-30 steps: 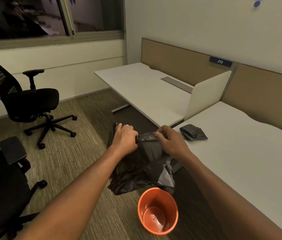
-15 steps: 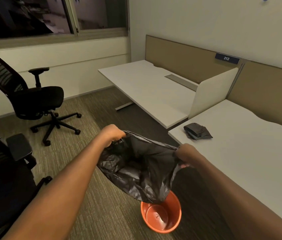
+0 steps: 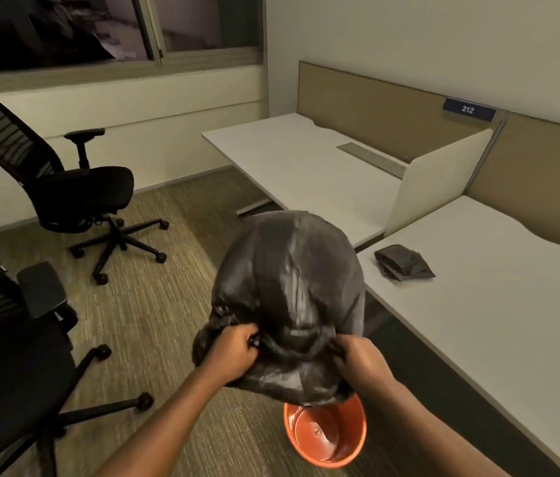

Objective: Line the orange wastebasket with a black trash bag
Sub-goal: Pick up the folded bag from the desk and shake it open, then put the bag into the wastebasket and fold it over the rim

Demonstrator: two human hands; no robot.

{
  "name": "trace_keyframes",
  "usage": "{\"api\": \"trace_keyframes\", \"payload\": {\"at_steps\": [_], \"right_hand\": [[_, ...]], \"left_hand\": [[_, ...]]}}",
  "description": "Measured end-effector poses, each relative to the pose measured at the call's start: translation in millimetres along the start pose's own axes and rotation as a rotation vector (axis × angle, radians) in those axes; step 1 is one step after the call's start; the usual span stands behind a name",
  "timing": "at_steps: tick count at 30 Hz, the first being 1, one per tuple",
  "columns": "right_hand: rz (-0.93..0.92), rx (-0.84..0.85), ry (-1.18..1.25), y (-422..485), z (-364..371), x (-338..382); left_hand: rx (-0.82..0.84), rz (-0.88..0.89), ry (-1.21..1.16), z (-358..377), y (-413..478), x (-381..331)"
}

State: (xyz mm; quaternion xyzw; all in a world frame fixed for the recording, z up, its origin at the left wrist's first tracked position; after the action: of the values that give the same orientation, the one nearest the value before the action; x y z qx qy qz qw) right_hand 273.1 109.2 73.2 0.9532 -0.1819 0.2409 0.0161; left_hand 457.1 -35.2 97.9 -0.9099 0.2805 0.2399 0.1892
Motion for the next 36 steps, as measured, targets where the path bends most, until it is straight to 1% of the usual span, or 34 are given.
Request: {"api": "trace_keyframes", "payload": {"at_steps": [1, 2, 3, 5, 9, 12, 14, 15, 16, 18, 19, 20, 21, 23, 24, 25, 27, 30, 33, 36], "right_hand": [[0.074, 0.045, -0.004, -2, 8, -18], [0.129, 0.018, 0.024, -3, 6, -32], [0.179, -0.042, 0.077, -2, -5, -43], [0.227, -0.157, 0.163, 7, -34, -56], [0.235, -0.394, 0.343, 29, -99, -65], [0.201, -0.593, 0.346, 28, -135, -61], [0.122, -0.722, 0.335, 17, -141, -54], [0.064, -0.713, 0.311, 11, -134, -49], [0.004, -0.63, 0.276, 8, -117, -46], [-0.046, -0.292, 0.168, 7, -61, -52], [-0.027, -0.138, 0.111, 4, -35, -64], [0.018, -0.057, 0.097, 1, -18, -79], [0.079, -0.047, 0.144, -3, -12, -93], [0.195, -0.153, 0.328, -5, -15, -113], [0.231, -0.206, 0.408, -3, -20, -119], [0.26, -0.227, 0.477, 1, -22, -123], [0.3, -0.226, 0.622, 7, -20, -127], [0.387, -0.26, 0.79, 8, -15, -137], [0.439, -0.203, 0.818, 0, 2, -147], [0.475, -0.037, 0.832, -4, 28, -155]], "left_hand": [[0.097, -0.098, -0.037, 14, -1, 17], [0.125, -0.182, -0.122, 16, -1, 30], [0.126, -0.235, -0.238, 11, 0, 36], [0.097, -0.259, -0.424, -8, 9, 34], [-0.004, -0.283, -0.677, -51, 25, 21], [-0.096, -0.274, -0.899, -67, 29, 15], [-0.157, -0.282, -1.012, -65, 27, 17], [-0.171, -0.296, -1.023, -58, 25, 21], [-0.16, -0.319, -1.001, -47, 24, 25], [-0.031, -0.393, -0.899, -15, 20, 35], [0.055, -0.436, -0.827, 2, 18, 42], [0.113, -0.467, -0.774, 15, 17, 50], [0.126, -0.485, -0.756, 23, 17, 57], [0.066, -0.496, -0.796, 23, 21, 66], [0.051, -0.479, -0.778, 22, 24, 66], [0.076, -0.46, -0.738, 24, 28, 63], [0.095, -0.42, -0.645, 28, 33, 55], [0.017, -0.435, -0.649, 32, 41, 58], [-0.007, -0.455, -0.68, 47, 42, 63], [0.027, -0.457, -0.683, 68, 42, 66]]}}
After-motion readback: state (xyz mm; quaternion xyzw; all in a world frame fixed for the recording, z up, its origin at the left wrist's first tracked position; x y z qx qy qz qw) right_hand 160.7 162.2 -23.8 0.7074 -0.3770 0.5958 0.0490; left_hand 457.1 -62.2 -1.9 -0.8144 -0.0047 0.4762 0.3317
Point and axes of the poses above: each hand's wrist, its own y-axis towards the middle knuckle, its own z-axis out of the palm, x = y × z, the point moved 9 cm from there along y, towards the middle knuckle, and after that the axes turned 7 degrees about -z, right-handed, at the moved point
